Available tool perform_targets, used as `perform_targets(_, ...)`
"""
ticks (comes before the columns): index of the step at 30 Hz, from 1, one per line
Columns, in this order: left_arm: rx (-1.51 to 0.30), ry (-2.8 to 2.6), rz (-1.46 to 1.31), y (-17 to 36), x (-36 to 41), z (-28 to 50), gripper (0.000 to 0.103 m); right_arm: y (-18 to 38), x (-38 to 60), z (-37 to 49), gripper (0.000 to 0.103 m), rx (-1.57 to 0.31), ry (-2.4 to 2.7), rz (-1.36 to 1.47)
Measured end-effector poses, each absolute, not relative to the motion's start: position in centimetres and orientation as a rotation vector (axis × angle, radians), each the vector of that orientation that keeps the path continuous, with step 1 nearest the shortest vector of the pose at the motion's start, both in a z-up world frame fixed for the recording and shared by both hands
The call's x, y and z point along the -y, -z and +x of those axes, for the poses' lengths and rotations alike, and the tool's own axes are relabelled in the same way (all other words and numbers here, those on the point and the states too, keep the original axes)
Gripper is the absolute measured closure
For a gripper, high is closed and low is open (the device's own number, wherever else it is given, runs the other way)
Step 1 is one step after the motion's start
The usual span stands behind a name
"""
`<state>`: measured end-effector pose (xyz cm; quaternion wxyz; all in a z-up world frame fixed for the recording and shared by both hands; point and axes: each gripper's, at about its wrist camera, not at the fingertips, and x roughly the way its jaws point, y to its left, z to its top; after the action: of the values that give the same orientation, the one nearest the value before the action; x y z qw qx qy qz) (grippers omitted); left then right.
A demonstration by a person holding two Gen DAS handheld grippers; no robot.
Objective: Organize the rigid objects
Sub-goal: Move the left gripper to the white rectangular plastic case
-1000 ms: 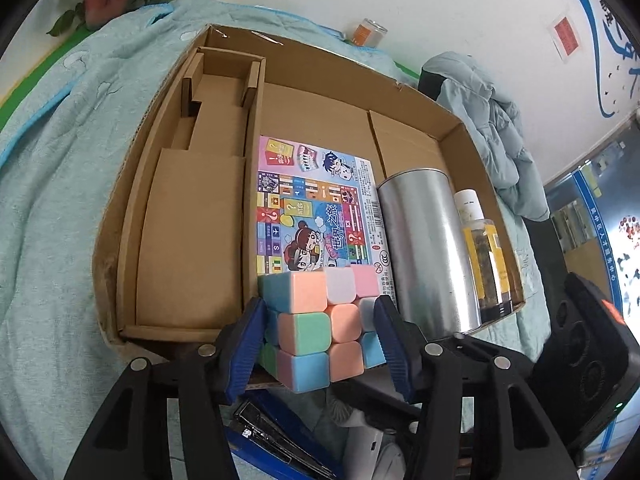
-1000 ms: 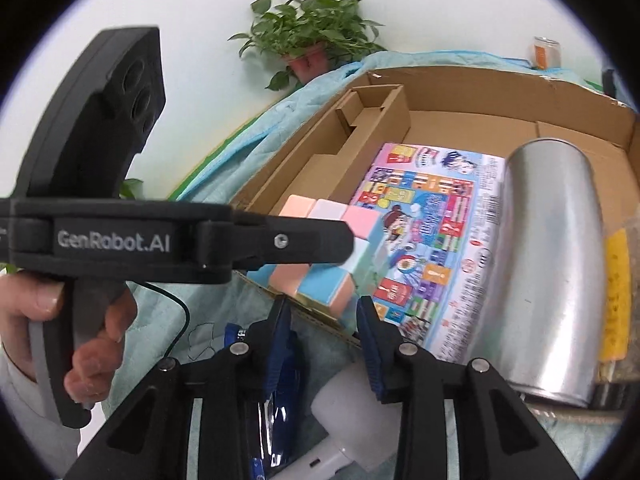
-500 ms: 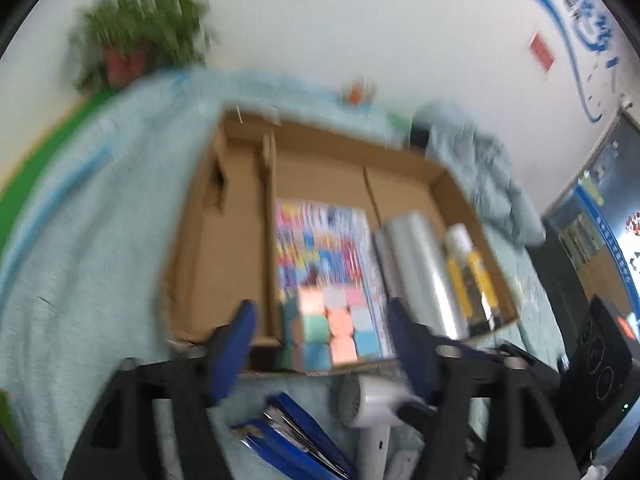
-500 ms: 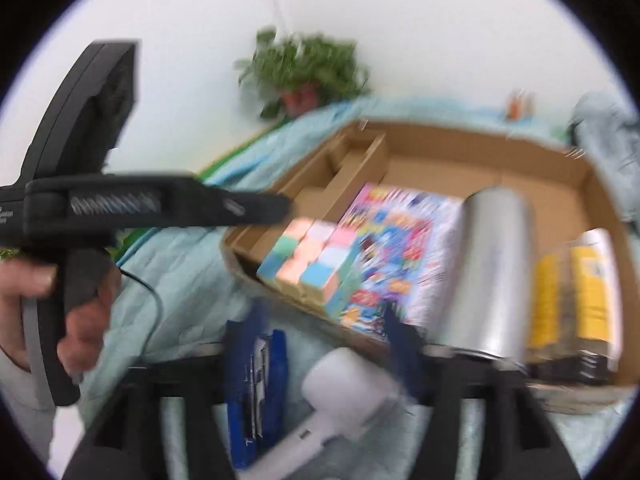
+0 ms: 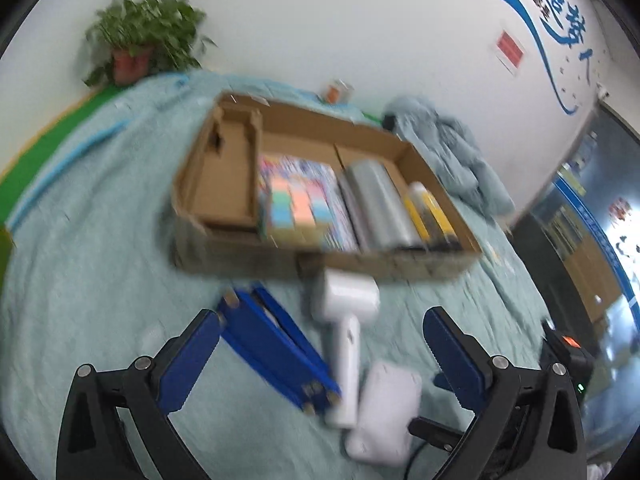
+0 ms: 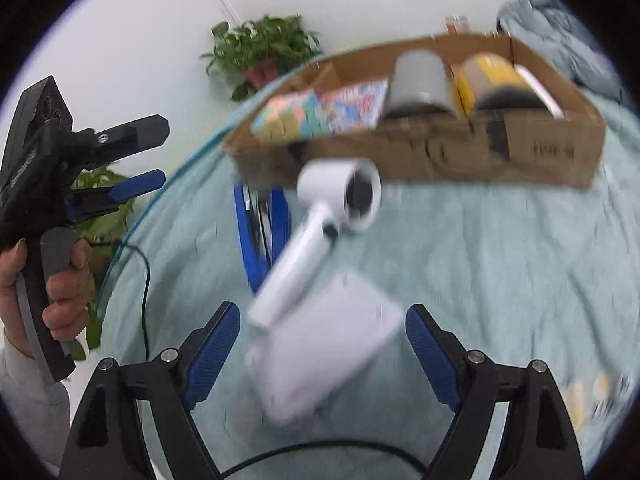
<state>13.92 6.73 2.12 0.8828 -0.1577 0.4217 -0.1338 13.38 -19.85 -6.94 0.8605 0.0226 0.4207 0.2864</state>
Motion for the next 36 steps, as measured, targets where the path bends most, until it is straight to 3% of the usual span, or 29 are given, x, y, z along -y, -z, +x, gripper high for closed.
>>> perform_targets(7, -1.017, 0.506, -0.36, 2.1, -2.3, 9.6, 0.003, 8.4, 19.6, 10.1, 0.018, -0.935, -0.668, -0.03)
perform_targets(15, -1.127, 0.515, -0.437, 5.9, 0.0, 9.3, 0.029, 8.7, 19.4, 8.3, 0.018, -0.938, -0.699, -0.056)
perform_targets(23, -1.124, 0.671, -0.48, 6.4, 3.7, 8.7, 0.03, 8.5, 20.7, 7.9, 0.018, -0.934, -0.659, -0.128)
perform_targets(27, -1.117, 0.652, -0.342, 6.0, 6.2, 8.0, 0.03, 8.2, 23.1, 8.3, 0.018, -0.944, -0.64, -0.146)
perform_targets(31, -1.068, 0.523, -0.36, 5.9, 4.0, 9.3, 0.016, 7.9, 23.8, 8.7, 0.018, -0.948, -0.646, -0.119)
perform_targets(36, -1.118, 0.444, -0.329, 7.7, 3.9, 11.1, 0.014, 9.0, 21.5, 8.9, 0.018, -0.983, -0.697, -0.094)
